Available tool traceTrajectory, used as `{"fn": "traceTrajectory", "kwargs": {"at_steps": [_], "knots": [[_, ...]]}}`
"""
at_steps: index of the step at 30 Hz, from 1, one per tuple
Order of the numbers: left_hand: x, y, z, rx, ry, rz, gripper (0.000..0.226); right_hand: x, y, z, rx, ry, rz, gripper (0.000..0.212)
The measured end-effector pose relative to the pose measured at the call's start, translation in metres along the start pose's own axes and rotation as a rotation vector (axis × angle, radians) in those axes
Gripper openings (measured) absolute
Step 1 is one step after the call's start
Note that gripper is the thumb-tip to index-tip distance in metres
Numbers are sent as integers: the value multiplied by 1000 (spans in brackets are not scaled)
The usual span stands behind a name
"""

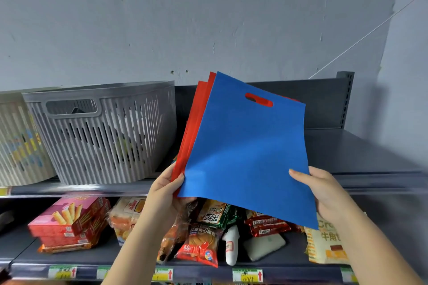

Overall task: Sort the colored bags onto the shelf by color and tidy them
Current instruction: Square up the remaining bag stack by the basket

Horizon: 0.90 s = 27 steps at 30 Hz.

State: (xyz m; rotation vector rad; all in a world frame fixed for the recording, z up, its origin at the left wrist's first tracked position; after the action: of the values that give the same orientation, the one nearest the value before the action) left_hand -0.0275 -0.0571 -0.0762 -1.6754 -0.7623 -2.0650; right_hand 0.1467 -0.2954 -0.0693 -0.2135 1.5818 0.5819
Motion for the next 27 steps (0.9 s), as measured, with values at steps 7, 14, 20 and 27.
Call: {"fn": "traceTrajectory", "kwargs": {"at_steps": [7, 14, 20, 27], "knots": [[-9, 3, 2, 30, -120, 74, 35, 1, -7, -4, 103, -102, -256, 15], [7, 2, 32, 117, -3, 256, 43, -19, 22, 12, 132, -168, -266, 16], [18, -3, 32, 115, 112, 223, 42, -30, 31, 9, 155, -268, -223, 18], [28, -13, 21, -35, 131, 98, 36, -33, 26, -20, 213, -367, 68, 19]]}}
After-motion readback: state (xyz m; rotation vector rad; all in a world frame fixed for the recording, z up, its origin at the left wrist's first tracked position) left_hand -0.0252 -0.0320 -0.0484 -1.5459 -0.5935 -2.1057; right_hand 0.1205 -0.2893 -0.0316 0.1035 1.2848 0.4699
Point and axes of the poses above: each hand's wrist, its own z-axis towards the middle knuckle, its own y-axis out of the palm, x = y × z, the point moved 2 cm from there along z, towards the middle knuckle, and after that the axes turned 12 degrees about z, right-handed, at the moved point
